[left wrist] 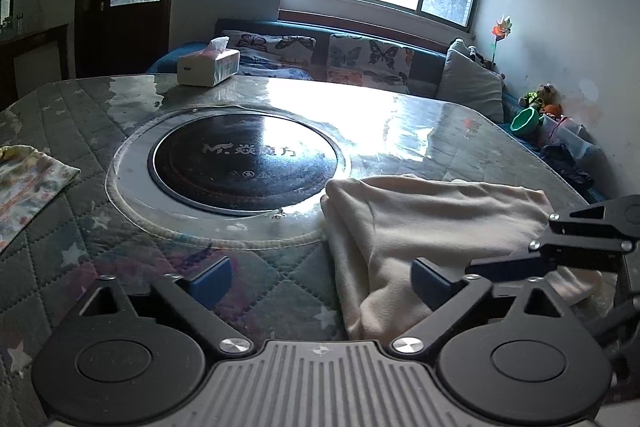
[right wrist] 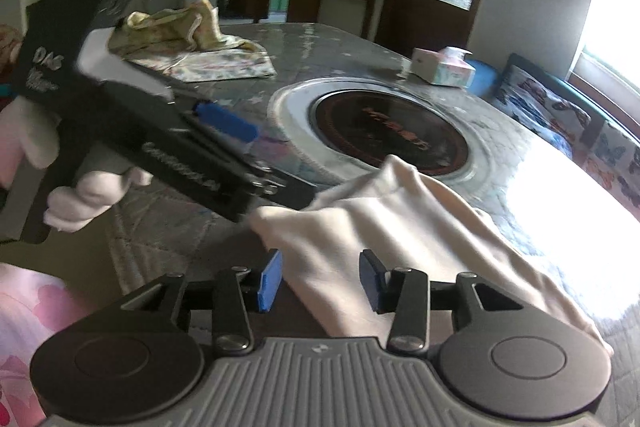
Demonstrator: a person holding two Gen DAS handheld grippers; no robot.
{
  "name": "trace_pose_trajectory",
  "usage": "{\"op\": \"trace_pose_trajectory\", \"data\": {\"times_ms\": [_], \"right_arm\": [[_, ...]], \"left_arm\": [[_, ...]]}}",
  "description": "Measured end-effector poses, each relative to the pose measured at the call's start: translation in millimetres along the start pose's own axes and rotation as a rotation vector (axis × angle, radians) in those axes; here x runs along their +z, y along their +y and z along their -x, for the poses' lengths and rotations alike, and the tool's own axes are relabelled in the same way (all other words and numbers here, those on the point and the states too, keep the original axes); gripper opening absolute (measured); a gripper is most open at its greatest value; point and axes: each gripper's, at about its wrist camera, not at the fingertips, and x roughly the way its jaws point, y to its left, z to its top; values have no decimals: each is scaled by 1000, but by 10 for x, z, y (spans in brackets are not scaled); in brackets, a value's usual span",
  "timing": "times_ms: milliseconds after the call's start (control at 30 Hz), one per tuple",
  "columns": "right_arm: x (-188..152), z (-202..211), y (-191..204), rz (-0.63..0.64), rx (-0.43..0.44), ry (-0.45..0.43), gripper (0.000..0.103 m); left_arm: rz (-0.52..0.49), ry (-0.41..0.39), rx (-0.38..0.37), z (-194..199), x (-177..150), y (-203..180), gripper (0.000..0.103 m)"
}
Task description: Fold clothes
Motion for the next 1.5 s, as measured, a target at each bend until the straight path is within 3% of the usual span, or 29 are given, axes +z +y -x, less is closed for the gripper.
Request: {"op": "trace_pose_trajectory", "data": {"times_ms": [700, 1000, 1200, 1400, 1467, 1500], "right_arm": [[82, -215, 341, 89, 14, 20, 47], [95, -277, 409, 113, -8, 15, 45], [109, -293, 391, 97, -17, 5, 43], [120, -275, 307, 42, -10, -14, 23], [124, -269, 279, 24, -8, -20, 8], [125, -266, 265, 15, -7, -23, 8]], "left_arm": [[25, -6, 42, -95, 120, 146, 103], [80, 20, 74, -149, 150, 260, 103], [147, 43, 54, -156, 199, 321, 103], [249, 72, -16, -181, 258, 360, 103], [284, 86, -39, -202, 262, 358, 103], [302, 93, -50, -213, 262, 357, 103]]}}
